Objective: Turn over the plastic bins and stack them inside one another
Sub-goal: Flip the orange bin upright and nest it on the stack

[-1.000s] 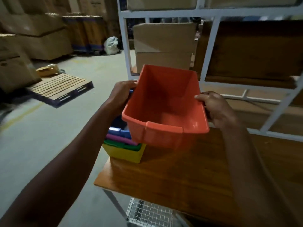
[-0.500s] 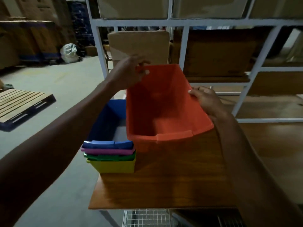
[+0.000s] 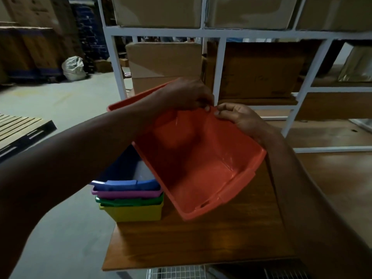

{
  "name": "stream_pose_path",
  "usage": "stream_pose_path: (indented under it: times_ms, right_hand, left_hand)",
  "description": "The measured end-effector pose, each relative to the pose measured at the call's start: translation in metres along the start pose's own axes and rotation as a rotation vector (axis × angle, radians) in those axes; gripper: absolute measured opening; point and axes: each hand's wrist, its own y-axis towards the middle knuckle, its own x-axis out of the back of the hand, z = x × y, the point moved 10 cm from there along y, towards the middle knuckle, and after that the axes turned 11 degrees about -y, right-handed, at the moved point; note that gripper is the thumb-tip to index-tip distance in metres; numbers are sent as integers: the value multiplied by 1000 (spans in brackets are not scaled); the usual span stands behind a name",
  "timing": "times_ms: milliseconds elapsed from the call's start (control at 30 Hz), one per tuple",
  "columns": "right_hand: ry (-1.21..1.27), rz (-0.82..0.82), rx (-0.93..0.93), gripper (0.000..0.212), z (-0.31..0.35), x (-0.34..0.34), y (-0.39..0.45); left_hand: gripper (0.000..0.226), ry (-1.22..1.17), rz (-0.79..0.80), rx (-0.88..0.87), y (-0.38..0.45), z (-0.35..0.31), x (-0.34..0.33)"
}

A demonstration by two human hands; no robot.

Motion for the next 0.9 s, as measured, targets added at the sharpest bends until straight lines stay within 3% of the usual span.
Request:
stream_pose_path:
  times_ms: [133, 267, 400, 533, 600, 667, 767, 833, 900]
  right_hand:
    - [-306, -108, 86, 25, 29, 11, -1]
    - [-519, -230, 134, 21, 53, 26, -7]
    - [-601, -562, 206, 35, 53, 46, -11]
    - [-505, -901, 88, 45, 33, 55, -34]
    - [-383, -997, 4, 48, 18, 49, -47]
    - [-196, -960, -81, 54, -4, 34, -51]
    - [75, -711, -207, 51, -35, -14, -39]
    - [185, -556, -189, 41, -39, -47, -29]
    - [203, -523, -150, 33, -30, -60, -23]
  left_hand:
    - [37, -59, 13, 7, -4, 22, 1]
    - [30, -101, -108, 56, -25, 68, 6]
    - [26, -207, -156, 194, -48, 114, 12]
    - [24, -324, -160, 288, -69, 144, 2]
    - [21, -374, -146, 337, -78, 158, -13]
    - [20, -454, -141, 384, -87, 169, -28]
    - [19, -680, -185, 496, -102, 181, -44]
    - [18, -822, -241, 560, -110, 184, -52]
    - [19, -908, -298, 602, -119, 184, -55]
